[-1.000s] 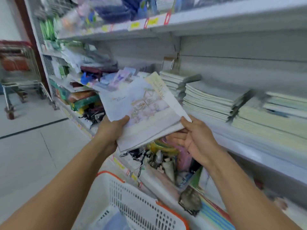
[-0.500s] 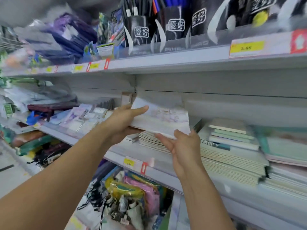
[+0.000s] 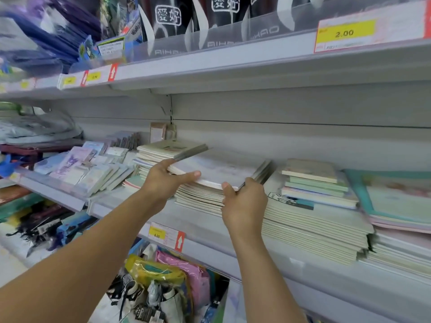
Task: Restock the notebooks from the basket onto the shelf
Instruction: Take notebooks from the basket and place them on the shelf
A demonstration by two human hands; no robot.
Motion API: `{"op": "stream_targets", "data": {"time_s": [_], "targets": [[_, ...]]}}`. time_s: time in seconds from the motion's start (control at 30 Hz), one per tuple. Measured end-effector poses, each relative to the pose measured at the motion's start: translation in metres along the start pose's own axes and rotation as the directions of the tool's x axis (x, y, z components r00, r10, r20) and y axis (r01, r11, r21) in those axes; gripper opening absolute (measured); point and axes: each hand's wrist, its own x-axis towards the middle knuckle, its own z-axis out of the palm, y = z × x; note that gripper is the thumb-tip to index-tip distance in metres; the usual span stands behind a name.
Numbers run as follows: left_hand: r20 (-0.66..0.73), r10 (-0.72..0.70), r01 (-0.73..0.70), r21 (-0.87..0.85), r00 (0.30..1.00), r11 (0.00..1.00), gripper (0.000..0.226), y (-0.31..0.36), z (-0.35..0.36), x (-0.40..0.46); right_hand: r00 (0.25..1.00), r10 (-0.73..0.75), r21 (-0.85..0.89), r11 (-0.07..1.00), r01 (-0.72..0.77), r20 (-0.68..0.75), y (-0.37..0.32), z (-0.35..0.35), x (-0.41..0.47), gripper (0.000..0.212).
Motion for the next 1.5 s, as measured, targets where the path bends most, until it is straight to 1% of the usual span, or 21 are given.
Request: {"op": "stream_targets", "data": {"time_s": [0.03, 0.07, 0.17, 0.3, 0.4, 0.5, 0.6, 0.67, 0.77, 0.87, 1.1, 1.2, 1.3, 1.4, 1.5], "targets": [[0.065, 0.002, -0.005, 0.044, 0.998, 0.999, 0.089, -0.002, -0.001, 0.002, 1.0, 0.002, -0.041, 0.999, -0.002, -0.013, 0.001, 0.0, 0.001, 0.026], [0.102, 0.003, -0.011, 0.078, 0.995, 0.997, 0.093, -0.003, -0.003, 0.005, 1.0, 0.001, -0.083, 0.997, -0.002, -0.018, 0.002, 0.0, 0.002, 0.027], [0.113, 0.036, -0.049, 0.108, 0.993, 0.993, 0.087, -0.01, -0.004, 0.013, 1.0, 0.003, -0.118, 0.993, -0.006, -0.024, 0.004, 0.003, 0.005, 0.025], [0.018, 0.121, -0.123, 0.13, 0.992, 0.984, 0.095, -0.017, 0.011, 0.018, 0.997, -0.005, -0.144, 0.99, -0.005, -0.072, 0.008, 0.005, 0.007, 0.018], [-0.038, 0.142, -0.135, 0.146, 0.989, 0.98, 0.094, -0.021, 0.02, 0.019, 0.995, -0.015, -0.142, 0.99, 0.001, -0.098, 0.008, 0.006, 0.006, 0.025], [-0.053, 0.162, -0.154, 0.133, 0.985, 0.979, 0.094, -0.021, 0.023, 0.018, 0.993, -0.001, -0.142, 0.99, -0.016, -0.116, 0.009, 0.007, 0.008, 0.028], [-0.058, 0.149, -0.141, 0.124, 0.987, 0.982, 0.098, -0.023, 0.023, 0.019, 0.993, 0.005, -0.135, 0.991, -0.02, -0.115, 0.01, 0.008, 0.009, 0.022], [-0.051, 0.139, -0.133, 0.107, 0.989, 0.985, 0.095, -0.023, 0.023, 0.02, 0.994, 0.006, -0.143, 0.989, -0.022, -0.112, 0.011, 0.007, 0.011, 0.019], [-0.05, 0.12, -0.114, 0.101, 0.992, 0.988, 0.093, -0.022, 0.023, 0.021, 0.995, 0.02, -0.089, 0.996, -0.028, -0.094, 0.011, 0.008, 0.013, 0.017], [-0.04, 0.102, -0.097, 0.096, 0.994, 0.991, 0.095, -0.022, 0.023, 0.023, 0.995, 0.002, -0.14, 0.99, -0.016, -0.103, 0.011, 0.007, 0.014, 0.019], [-0.039, 0.107, -0.097, 0.208, 0.993, 0.973, 0.098, -0.017, 0.02, 0.02, 0.993, -0.042, -0.217, 0.976, 0.018, -0.109, 0.013, 0.006, 0.012, 0.024], [-0.054, 0.099, -0.087, 0.198, 0.994, 0.976, 0.099, -0.016, 0.021, 0.018, 0.995, -0.048, -0.209, 0.978, 0.029, -0.086, 0.012, 0.007, 0.012, 0.025], [-0.104, 0.11, -0.092, 0.163, 0.988, 0.982, 0.102, -0.019, 0.025, 0.014, 0.997, -0.022, -0.202, 0.979, 0.007, -0.071, 0.013, 0.009, 0.013, 0.026], [-0.118, 0.104, -0.085, 0.158, 0.988, 0.984, 0.099, -0.023, 0.027, 0.014, 0.995, -0.01, -0.193, 0.981, -0.009, -0.1, 0.016, 0.011, 0.014, 0.015], [-0.099, 0.084, -0.065, 0.187, 0.991, 0.98, 0.098, -0.023, 0.027, 0.013, 0.993, -0.017, -0.185, 0.983, -0.006, -0.119, 0.017, 0.01, 0.014, 0.018]]}}
